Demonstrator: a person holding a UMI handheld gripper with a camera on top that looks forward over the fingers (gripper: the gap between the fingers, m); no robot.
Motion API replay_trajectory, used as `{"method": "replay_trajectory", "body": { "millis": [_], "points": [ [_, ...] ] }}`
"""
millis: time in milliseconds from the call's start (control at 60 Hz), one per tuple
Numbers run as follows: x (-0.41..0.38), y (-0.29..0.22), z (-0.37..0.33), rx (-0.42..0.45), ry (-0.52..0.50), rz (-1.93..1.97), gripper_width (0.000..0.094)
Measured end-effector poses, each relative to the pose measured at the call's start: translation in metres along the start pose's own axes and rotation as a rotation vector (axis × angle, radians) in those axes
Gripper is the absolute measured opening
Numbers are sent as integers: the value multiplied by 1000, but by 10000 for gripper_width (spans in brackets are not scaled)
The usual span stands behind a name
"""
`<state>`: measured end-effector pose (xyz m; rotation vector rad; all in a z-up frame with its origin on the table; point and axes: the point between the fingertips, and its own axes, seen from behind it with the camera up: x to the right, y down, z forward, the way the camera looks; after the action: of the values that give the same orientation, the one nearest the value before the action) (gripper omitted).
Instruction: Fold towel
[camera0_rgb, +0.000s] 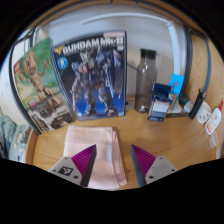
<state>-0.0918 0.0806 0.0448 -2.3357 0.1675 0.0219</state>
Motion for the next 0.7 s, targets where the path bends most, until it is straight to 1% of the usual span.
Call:
{"method": "replay_trajectory", "body": {
  "millis": [33,50,100,150,250,367,450,567,700],
  "points": [
    [-1,-10,-12,24,-17,10,779],
    [-1,-15,-19,35,-24,17,774],
    [-3,-31,-41,69,-46,37,827],
    [-2,-44,-66,97,-67,54,856],
    [3,-57,-116,129,-81,68,854],
    [12,-60,-175,176,-89,58,855],
    [23,-53,-210,200,-89,30,857],
    [48,-37,-253,234,-62,0,857],
    [73,-15,-291,248,-88,-41,857]
  ]
}}
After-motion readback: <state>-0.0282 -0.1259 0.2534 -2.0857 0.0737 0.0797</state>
